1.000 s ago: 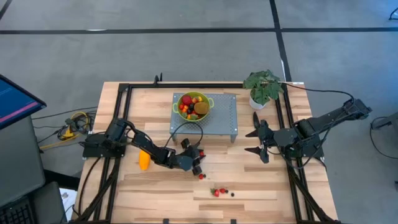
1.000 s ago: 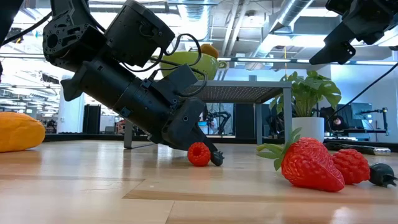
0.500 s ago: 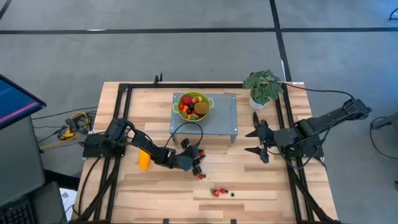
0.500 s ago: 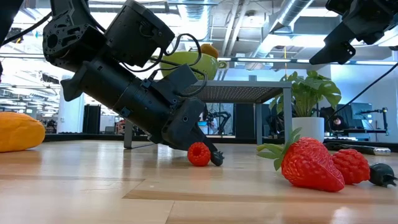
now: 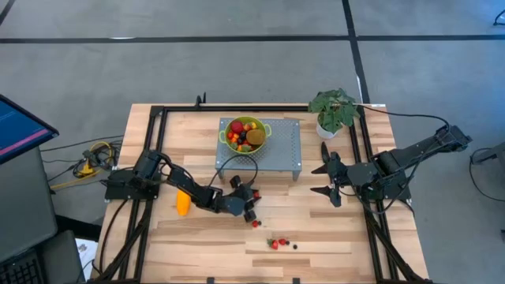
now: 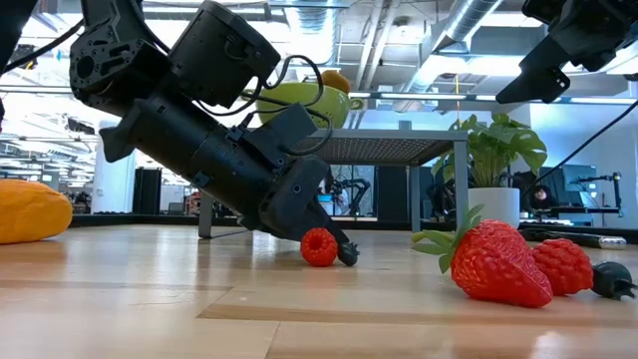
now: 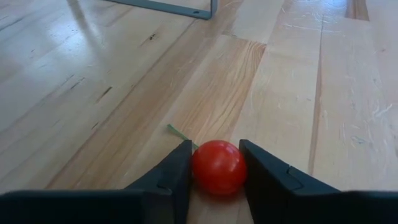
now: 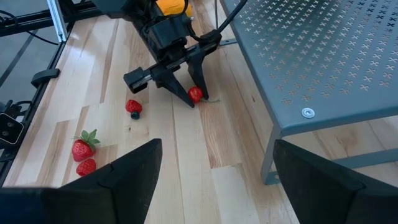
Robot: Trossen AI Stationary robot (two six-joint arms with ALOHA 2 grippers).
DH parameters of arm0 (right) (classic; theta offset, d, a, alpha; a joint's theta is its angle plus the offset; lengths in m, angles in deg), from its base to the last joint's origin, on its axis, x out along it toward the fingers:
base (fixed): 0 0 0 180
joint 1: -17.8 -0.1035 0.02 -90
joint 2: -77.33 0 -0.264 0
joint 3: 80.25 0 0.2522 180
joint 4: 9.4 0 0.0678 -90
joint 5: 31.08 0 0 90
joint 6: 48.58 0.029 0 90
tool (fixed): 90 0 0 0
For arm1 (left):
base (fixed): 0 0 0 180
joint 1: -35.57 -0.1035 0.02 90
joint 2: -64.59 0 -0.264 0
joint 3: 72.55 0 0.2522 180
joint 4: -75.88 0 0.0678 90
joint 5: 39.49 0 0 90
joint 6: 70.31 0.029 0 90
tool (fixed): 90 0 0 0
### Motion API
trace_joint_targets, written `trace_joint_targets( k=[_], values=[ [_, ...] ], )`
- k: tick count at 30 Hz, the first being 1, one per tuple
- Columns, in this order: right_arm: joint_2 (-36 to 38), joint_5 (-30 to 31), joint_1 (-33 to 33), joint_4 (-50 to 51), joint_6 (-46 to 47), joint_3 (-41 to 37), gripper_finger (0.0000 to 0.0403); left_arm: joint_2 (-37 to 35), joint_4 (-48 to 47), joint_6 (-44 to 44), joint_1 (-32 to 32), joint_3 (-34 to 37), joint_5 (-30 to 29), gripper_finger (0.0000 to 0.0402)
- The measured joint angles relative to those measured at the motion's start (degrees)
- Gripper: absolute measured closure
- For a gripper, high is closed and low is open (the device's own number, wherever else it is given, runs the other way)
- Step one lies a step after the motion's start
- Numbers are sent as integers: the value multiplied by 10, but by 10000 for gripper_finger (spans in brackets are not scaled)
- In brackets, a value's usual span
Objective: Pick & Place Fruit
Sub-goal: Put the red cherry into the green strainer bowl on the shelf
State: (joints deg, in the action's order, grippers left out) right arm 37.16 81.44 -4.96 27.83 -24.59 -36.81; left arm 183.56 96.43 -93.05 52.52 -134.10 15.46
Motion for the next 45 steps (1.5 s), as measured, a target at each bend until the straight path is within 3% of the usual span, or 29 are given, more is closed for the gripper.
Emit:
trace_joint_targets(
  k=[7,12,16,20,29,33,37,41,45],
  values=[
    [0,0,0,0,0,0,101,-7,2,11,3,1,22,275],
    [0,0,0,0,0,0,101,-42,13,15,8,1,108,296],
    [0,0,0,0,0,0,101,-92,16,18,7,0,145,282],
    [0,0,0,0,0,0,101,-155,28,76,13,0,159,269],
    [0,0,0,0,0,0,101,-340,28,251,2,0,134,318],
    [0,0,0,0,0,0,101,-406,-12,283,-10,0,130,337],
    [0,0,0,0,0,0,101,-447,-126,283,-9,-1,129,345],
    [0,0,0,0,0,0,101,-454,-231,283,5,0,130,337],
    [0,0,0,0,0,0,101,-435,-237,284,23,0,130,320]
  ],
)
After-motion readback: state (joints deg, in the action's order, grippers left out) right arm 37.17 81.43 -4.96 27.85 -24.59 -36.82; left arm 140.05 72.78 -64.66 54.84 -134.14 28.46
